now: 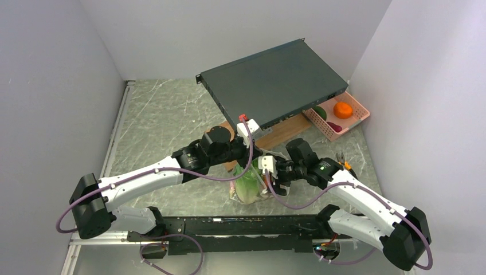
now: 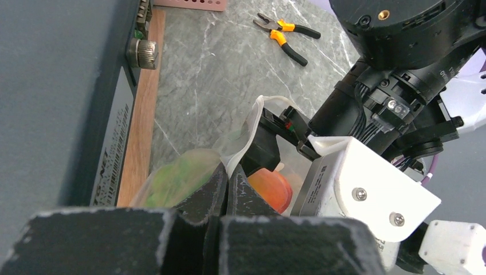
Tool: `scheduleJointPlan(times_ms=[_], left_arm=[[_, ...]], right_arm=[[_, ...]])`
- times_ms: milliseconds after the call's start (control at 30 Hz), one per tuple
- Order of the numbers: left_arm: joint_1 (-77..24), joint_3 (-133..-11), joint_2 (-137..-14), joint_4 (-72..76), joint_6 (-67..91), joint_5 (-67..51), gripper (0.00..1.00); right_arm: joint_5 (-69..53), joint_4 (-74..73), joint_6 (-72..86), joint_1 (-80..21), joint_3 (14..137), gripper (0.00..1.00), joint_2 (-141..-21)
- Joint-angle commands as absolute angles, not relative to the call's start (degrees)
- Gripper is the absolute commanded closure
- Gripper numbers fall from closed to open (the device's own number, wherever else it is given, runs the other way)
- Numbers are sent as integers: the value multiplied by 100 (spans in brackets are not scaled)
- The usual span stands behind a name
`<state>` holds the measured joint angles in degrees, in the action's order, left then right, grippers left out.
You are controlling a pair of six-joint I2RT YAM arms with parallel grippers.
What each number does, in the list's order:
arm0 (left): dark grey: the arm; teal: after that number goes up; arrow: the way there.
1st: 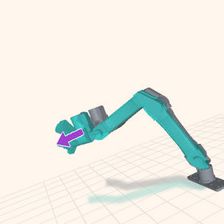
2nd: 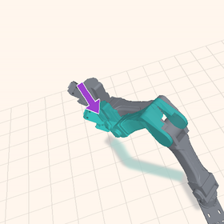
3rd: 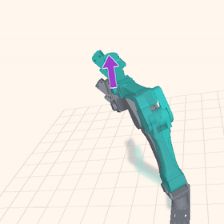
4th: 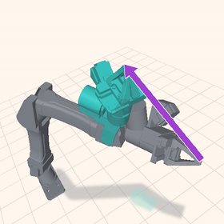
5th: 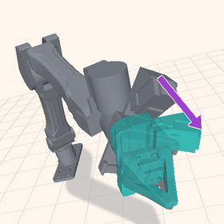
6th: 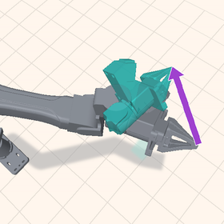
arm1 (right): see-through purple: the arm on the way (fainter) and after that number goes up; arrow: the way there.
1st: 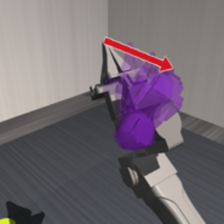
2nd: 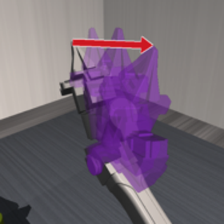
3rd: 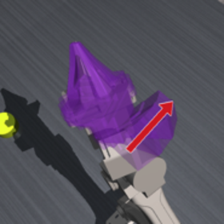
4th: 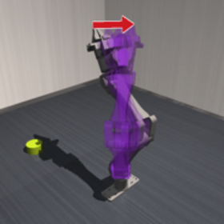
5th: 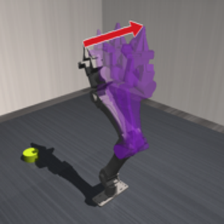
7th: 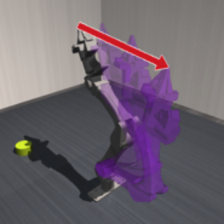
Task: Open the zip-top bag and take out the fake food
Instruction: Pick up the fake fruit from the zipper food storage bag.
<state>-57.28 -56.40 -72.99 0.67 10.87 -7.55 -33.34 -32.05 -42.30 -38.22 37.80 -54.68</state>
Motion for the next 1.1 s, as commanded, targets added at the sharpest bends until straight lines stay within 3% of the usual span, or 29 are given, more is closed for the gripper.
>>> scheduleJointPlan(times_ms=[0, 1067], left_arm=[[-5766, -5795, -7355, 474, 1180, -788, 100], [-5861, -5773, -7607, 527, 1137, -1436, 100]], right_arm=[[-3044, -3287, -4393, -3866, 3556, 16, -5452], [-2877, -3721, -5316, -4002, 3171, 1, -5646]])
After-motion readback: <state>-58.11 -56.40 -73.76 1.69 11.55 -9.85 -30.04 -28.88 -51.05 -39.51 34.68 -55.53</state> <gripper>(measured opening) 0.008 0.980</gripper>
